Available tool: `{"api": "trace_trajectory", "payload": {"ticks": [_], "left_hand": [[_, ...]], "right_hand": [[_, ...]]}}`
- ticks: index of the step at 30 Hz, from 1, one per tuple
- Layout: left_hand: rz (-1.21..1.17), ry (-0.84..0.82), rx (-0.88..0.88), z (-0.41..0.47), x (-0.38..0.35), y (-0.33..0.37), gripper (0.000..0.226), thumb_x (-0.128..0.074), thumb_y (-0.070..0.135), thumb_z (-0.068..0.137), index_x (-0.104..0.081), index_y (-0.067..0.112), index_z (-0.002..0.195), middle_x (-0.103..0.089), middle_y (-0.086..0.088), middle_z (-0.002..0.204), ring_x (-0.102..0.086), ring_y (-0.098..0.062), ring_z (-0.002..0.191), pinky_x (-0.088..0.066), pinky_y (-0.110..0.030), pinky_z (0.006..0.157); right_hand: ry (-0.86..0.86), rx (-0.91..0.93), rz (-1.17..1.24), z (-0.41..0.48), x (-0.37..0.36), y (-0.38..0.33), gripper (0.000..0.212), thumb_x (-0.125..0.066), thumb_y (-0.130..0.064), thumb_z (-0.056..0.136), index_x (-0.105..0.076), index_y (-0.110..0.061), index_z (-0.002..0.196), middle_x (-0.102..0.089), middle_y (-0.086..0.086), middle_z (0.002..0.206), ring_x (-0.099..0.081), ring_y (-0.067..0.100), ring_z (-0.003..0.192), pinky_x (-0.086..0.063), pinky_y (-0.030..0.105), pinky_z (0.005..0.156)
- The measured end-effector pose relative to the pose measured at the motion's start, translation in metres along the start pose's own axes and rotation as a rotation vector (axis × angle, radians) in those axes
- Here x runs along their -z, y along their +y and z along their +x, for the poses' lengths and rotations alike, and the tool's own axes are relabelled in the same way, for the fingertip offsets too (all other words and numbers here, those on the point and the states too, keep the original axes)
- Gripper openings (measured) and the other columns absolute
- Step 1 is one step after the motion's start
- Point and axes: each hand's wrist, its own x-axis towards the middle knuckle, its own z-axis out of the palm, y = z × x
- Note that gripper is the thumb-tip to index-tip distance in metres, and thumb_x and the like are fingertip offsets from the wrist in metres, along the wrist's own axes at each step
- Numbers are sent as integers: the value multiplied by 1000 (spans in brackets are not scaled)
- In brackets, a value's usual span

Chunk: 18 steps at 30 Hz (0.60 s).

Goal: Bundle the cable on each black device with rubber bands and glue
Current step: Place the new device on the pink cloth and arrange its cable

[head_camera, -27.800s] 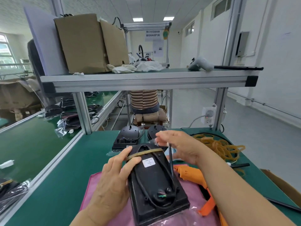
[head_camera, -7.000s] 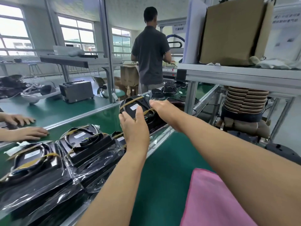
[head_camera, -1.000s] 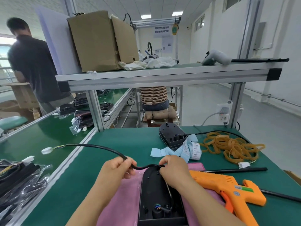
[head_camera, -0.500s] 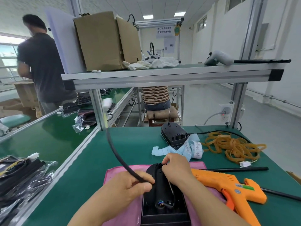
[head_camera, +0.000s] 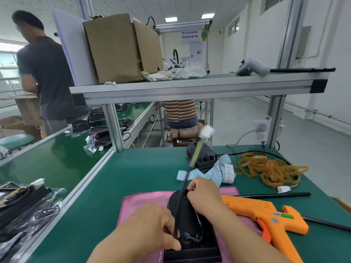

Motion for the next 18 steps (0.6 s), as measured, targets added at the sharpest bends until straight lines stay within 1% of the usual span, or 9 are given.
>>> {"api": "trace_trajectory", "payload": {"ticks": [2, 5, 6, 8, 10, 12, 15, 16, 18], "left_hand": [[108, -7, 4, 2, -4, 7, 20, -83, 29, 74, -77, 20, 91, -70, 10, 88, -62, -2, 82, -49, -16, 81], [485, -123, -3, 7, -14, 27, 25, -67, 31, 88, -70, 21, 111, -62, 2, 96, -62, -20, 108, -45, -23, 89], [581, -156, 19, 8, -18, 32, 29, -62, 27, 92, -64, 22, 120, -58, -4, 104, -58, -26, 116, -43, -28, 92], [625, -181, 91, 12, -25, 37, 39, -59, 17, 93, -53, 23, 132, -52, -14, 126, -51, -36, 122, -41, -33, 93], [625, -130, 86, 10, -26, 42, 43, -60, 12, 91, -47, 17, 131, -52, -18, 128, -53, -39, 119, -44, -39, 93], [624, -72, 55, 8, -27, 42, 43, -64, 16, 89, -44, 14, 128, -56, -18, 124, -55, -38, 116, -46, -42, 93], [671, -29, 4, 9, -33, 41, 48, -60, 22, 92, -41, 22, 135, -57, -15, 125, -56, -36, 115, -43, -39, 90], [684, -29, -11, 10, -36, 39, 49, -58, 24, 93, -40, 27, 139, -55, -14, 127, -56, -35, 115, -43, -39, 90], [697, -51, -20, 12, -37, 38, 46, -54, 26, 96, -45, 32, 140, -52, -12, 130, -54, -33, 118, -42, -38, 92]], "right_hand": [[29, 13, -16, -1, 0, -1, 20, -54, -10, 86, -66, -21, 97, -67, -3, 108, -59, 18, 102, -44, 24, 78], [39, 35, -11, -2, -2, 0, 21, -54, -10, 86, -67, -20, 98, -67, -3, 109, -58, 18, 105, -45, 27, 84], [31, 34, -5, -2, -2, 0, 20, -54, -10, 86, -67, -21, 97, -67, -3, 108, -58, 18, 103, -46, 28, 83], [20, 35, 0, -3, -2, 0, 19, -55, -9, 86, -67, -22, 93, -67, -3, 105, -58, 17, 97, -46, 27, 80], [22, 38, 22, -3, -1, 0, 18, -54, -9, 86, -65, -22, 92, -66, -4, 102, -57, 16, 94, -45, 26, 78], [22, 45, 73, -5, -1, 2, 17, -54, -8, 85, -61, -23, 87, -63, -6, 95, -57, 14, 91, -47, 26, 78], [-11, 58, 202, -7, 2, 10, 12, -57, -12, 85, -61, -23, 86, -63, -7, 85, -63, 13, 81, -52, 28, 78], [-42, 68, 251, -9, 4, 13, 9, -60, -14, 85, -63, -23, 88, -64, -6, 85, -63, 11, 76, -53, 27, 77], [-103, 127, 259, -13, 11, 21, 13, -67, -19, 84, -64, -24, 95, -64, -6, 92, -60, 5, 74, -51, 20, 76]]}}
